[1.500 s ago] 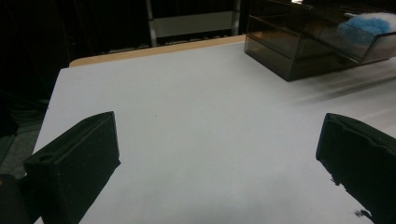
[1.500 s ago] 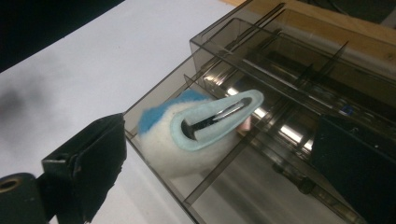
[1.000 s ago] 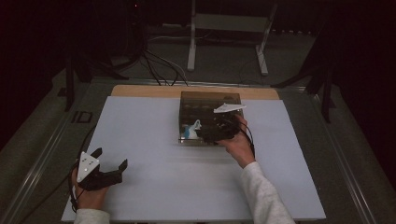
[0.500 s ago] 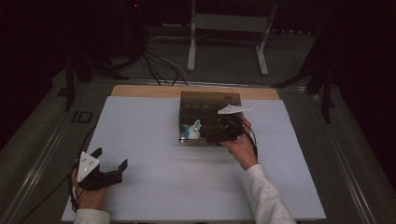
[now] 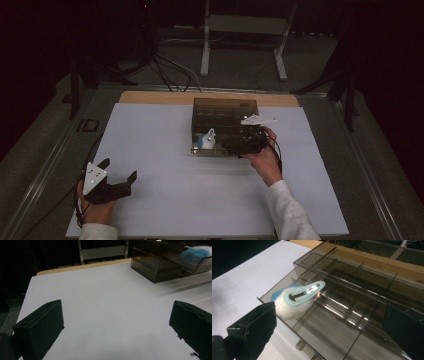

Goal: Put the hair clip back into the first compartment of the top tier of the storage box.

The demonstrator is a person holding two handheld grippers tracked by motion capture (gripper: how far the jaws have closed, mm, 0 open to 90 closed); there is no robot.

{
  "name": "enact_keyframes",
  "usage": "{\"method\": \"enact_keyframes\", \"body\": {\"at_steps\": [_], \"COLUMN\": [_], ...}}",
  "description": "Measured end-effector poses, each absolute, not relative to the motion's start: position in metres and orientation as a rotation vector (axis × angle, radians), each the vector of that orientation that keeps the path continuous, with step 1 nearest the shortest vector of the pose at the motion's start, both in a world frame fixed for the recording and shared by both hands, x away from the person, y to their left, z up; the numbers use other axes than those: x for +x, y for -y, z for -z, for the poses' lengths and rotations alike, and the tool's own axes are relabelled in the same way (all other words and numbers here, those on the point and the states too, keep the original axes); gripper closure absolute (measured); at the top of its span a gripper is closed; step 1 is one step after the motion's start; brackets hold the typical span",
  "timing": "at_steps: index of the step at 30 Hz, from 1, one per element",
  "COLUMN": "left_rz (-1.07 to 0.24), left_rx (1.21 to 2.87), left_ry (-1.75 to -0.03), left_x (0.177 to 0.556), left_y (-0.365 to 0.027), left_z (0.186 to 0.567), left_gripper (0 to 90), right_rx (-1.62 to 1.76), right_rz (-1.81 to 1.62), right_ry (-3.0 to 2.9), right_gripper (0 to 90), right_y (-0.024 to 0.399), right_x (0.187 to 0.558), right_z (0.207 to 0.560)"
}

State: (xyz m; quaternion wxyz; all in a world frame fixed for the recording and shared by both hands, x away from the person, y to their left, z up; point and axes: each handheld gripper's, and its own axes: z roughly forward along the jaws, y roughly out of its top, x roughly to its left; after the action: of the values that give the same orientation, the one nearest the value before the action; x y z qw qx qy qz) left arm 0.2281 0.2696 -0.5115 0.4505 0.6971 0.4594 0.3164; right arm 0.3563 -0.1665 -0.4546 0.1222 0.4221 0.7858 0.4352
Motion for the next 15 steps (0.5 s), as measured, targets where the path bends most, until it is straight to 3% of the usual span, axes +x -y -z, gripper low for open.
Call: {"method": "enact_keyframes", "body": {"at_steps": [15], "left_rz": [-0.783], "left_rx": [1.723], "left_ry": [-1.136], "left_x": [0.2281], "left_y": [-0.27], "left_z": [0.5115], "left_gripper": [0.6], "right_rx": [1.233], "right_rz": [-1.236], "right_ry": [-2.304], "right_gripper": [0.0], "right_y": [0.1706], "right_x": [0.3491], "right_z": [0.461]}}
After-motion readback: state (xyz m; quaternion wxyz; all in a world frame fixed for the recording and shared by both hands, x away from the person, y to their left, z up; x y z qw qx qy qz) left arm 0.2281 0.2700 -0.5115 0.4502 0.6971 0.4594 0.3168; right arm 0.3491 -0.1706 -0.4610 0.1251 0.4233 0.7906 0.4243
